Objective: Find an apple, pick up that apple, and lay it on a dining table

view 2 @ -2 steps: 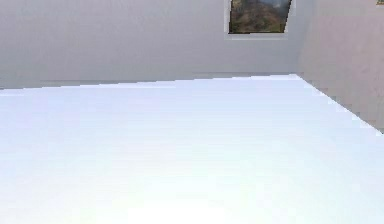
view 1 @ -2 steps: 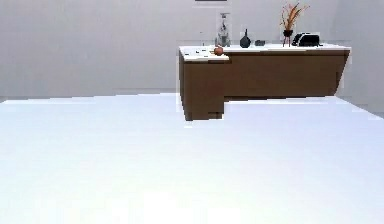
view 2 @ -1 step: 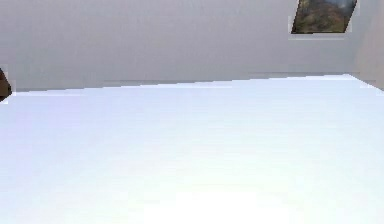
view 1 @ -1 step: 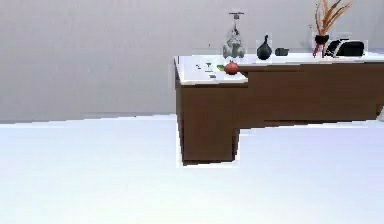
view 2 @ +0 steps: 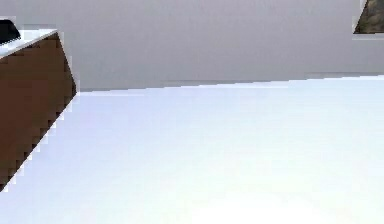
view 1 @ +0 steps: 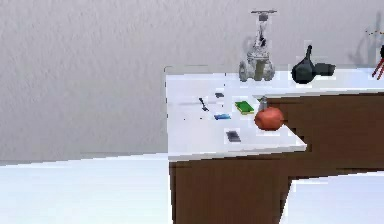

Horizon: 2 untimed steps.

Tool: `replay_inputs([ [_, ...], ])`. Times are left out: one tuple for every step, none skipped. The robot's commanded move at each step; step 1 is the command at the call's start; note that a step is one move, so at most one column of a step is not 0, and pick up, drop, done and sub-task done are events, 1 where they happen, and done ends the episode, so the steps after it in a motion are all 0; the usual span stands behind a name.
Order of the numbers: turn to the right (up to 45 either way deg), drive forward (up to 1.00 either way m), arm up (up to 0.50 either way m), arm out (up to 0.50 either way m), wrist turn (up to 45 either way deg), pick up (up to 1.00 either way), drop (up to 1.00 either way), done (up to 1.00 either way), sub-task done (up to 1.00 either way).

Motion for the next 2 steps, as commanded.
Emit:
replay_inputs([
  [15.0, 0.00, 0.00, 0.00, 0.0, 0.00, 0.00, 0.00, 0.00],
  [0.0, 0.15, 0.00, 0.00, 0.0, 0.00, 0.00, 0.00, 0.00],
])
